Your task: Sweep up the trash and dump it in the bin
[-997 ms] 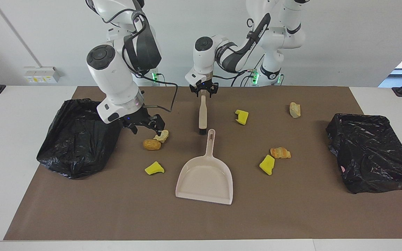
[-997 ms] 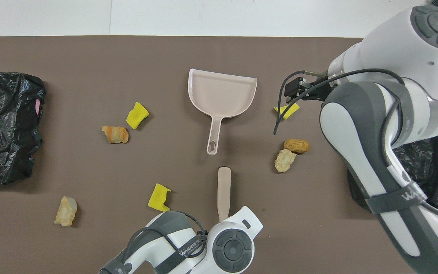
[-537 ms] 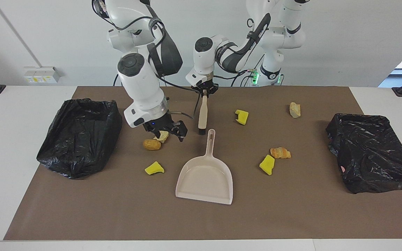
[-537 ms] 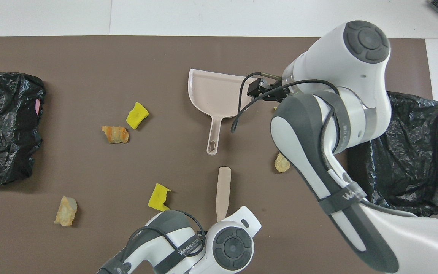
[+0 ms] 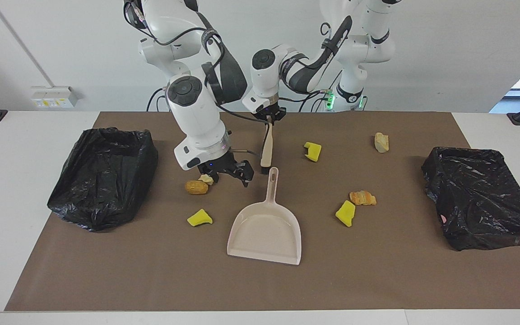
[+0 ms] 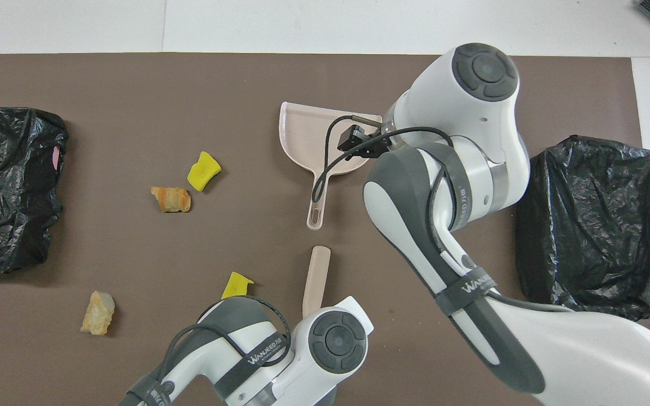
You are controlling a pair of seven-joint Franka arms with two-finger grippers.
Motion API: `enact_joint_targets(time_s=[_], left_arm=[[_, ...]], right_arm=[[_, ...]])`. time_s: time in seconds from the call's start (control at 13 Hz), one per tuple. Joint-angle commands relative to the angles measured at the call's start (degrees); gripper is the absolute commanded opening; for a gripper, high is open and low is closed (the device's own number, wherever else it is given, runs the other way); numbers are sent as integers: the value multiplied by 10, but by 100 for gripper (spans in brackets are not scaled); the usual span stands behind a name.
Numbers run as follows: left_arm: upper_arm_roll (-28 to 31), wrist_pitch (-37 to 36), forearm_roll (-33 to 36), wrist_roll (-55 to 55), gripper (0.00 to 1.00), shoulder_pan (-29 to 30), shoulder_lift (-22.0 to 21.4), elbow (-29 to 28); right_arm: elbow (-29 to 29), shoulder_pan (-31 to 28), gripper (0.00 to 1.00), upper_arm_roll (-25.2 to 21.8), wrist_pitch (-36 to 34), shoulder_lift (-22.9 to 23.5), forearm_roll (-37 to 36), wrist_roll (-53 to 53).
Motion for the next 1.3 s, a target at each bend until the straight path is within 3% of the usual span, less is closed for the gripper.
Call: enact_joint_targets(time_s=[0.0,0.31,0.69,0.92,1.23], left_arm=[[31,-65,-5,76,0,2,-54,-1],[100,-159,-5,172,0,-1,-115,-3],[206,-271,-5,176,0,-1,-196,-20],[224,-278,24,139,0,19,-262,-86],[248,-273,64,117,0,37,-320,-161]], right_arm=[[7,10,100,0,12,9,17,16],[6,30,100,0,45,36,21,35],[-61,40,100,1,83,29,41,30],[-96,54,100,2,90,17,45,31],[-96,73,100,2,116,21,43,29]])
